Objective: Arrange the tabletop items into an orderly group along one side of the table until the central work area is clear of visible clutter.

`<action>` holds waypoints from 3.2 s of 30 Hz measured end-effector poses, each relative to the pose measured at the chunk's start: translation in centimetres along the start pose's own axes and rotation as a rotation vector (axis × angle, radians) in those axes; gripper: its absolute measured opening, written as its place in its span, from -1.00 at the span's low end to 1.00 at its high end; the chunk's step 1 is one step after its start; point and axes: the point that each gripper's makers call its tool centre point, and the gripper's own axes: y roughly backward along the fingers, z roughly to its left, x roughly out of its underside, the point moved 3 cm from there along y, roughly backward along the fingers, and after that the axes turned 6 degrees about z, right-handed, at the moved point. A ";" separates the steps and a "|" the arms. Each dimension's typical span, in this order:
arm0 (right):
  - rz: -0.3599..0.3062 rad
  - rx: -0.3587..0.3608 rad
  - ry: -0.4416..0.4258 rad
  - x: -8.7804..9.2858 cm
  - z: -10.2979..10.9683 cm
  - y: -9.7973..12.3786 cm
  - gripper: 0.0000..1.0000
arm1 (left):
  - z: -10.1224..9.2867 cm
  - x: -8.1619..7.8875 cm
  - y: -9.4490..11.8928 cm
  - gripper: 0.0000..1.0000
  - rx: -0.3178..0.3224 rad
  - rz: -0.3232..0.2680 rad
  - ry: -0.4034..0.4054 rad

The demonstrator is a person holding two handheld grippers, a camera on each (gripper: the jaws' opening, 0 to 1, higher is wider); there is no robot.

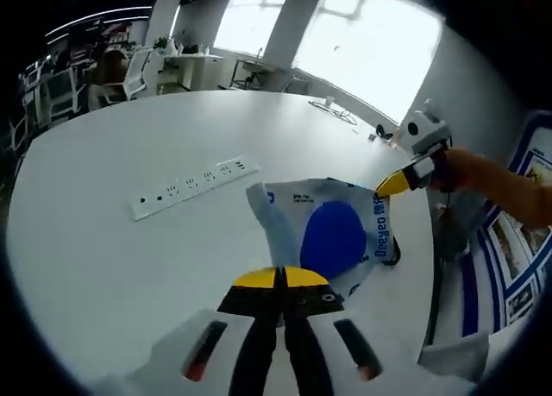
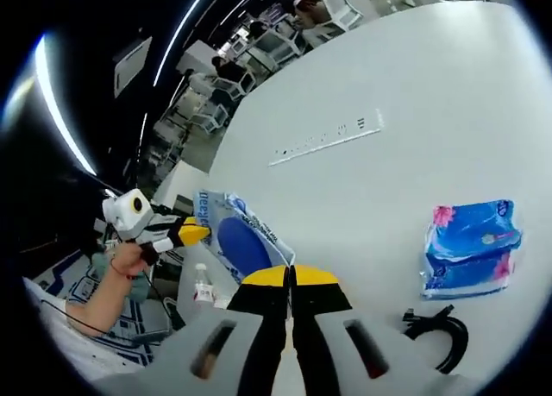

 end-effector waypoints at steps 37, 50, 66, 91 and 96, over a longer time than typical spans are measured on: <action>0.280 0.131 0.279 -5.1 -5.3 -0.6 -1.00 | -2.1 1.7 -5.5 -1.00 -0.028 -0.080 0.269; 0.364 0.181 0.332 -4.1 -7.7 -2.7 -1.00 | -1.3 3.1 -8.0 -1.00 -0.040 -0.046 0.315; 0.433 0.218 0.331 -4.2 -10.4 -5.0 -1.00 | -0.2 4.0 -10.0 -1.00 -0.031 -0.021 0.381; 0.479 0.250 0.319 -5.2 -12.6 -6.4 -1.00 | 0.7 4.2 -11.5 -1.00 0.003 -0.024 0.472; 0.478 0.251 0.319 -5.4 -13.0 -6.6 -1.00 | 0.8 4.2 -11.7 -1.00 0.008 -0.027 0.490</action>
